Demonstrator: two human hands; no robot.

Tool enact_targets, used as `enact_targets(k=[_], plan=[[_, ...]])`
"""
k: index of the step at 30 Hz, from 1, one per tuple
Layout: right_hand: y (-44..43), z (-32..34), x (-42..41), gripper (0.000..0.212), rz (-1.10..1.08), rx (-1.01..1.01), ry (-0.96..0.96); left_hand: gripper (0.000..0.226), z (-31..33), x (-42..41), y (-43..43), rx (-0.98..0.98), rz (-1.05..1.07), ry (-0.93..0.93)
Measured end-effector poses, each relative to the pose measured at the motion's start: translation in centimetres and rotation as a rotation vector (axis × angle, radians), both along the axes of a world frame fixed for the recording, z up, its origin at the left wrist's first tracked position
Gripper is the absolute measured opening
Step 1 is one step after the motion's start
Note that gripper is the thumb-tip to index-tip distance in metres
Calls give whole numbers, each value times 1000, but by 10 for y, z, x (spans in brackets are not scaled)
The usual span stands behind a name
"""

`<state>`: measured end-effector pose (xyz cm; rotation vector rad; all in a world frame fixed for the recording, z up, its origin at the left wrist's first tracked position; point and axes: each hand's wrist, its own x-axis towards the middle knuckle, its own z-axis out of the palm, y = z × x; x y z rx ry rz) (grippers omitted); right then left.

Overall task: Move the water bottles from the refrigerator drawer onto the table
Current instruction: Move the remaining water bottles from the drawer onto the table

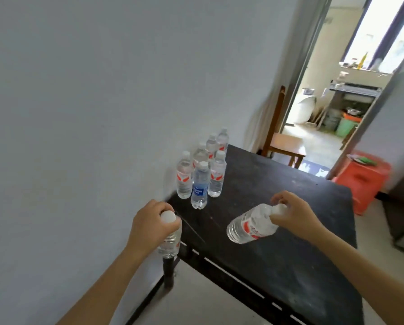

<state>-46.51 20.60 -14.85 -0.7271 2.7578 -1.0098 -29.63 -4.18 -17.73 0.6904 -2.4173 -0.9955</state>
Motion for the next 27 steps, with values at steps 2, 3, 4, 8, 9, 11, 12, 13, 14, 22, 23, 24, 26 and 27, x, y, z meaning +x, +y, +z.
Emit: enact_targets(k=[2, 3, 4, 8, 9, 11, 12, 13, 14, 22, 23, 24, 26, 27], plan=[[6, 0, -21, 33, -51, 9, 3, 14, -8, -38, 3, -12, -72, -27], [8, -1, -30, 34, -70, 29, -1, 17, -13, -56, 5, -17, -103, -49], [12, -4, -39, 34, -84, 54, -10, 19, -15, -72, 6, -13, -125, -66], [33, -22, -87, 30, -136, 146, -84, 20, -25, -142, 17, 6, -251, -124], [37, -25, -102, 29, -138, 161, -97, 19, -27, -160, 21, 4, -293, -148], [39, -29, -133, 29, -128, 168, -98, 19, -28, -195, 30, 3, -389, -200], [38, -29, -148, 29, -124, 159, -93, 20, -27, -211, 33, -10, -433, -223], [37, -29, -165, 28, -120, 155, -88, 21, -28, -231, 36, -25, -465, -242], [35, -30, -178, 28, -115, 147, -75, 22, -26, -247, 37, -37, -479, -243], [-1, -57, -259, 30, -169, 107, -33, 22, 9, -360, 14, -63, -470, -126], [-7, -60, -266, 29, -178, 108, -41, 22, 14, -377, 8, -66, -489, -120], [-10, -64, -272, 28, -182, 114, -50, 22, 20, -390, 3, -82, -514, -122], [-15, -70, -283, 28, -202, 112, -90, 22, 30, -419, -10, -123, -549, -149], [-17, -71, -293, 26, -207, 117, -102, 22, 32, -436, -19, -136, -555, -161]])
